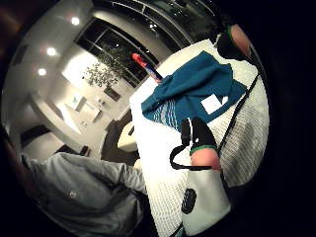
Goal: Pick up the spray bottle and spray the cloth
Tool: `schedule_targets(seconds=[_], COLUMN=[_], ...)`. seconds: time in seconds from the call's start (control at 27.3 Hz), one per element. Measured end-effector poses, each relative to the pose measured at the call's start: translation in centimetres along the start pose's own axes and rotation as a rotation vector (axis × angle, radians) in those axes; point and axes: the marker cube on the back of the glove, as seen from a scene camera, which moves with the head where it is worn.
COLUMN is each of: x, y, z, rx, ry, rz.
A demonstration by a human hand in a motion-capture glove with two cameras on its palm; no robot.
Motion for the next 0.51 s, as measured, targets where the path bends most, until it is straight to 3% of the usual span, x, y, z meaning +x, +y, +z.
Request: schedule_targets(seconds=[0.51], x=[0.12], y=[-0.13], z=[-0.04], rx=[0.002], ry=[-0.002], rz=[-0.003])
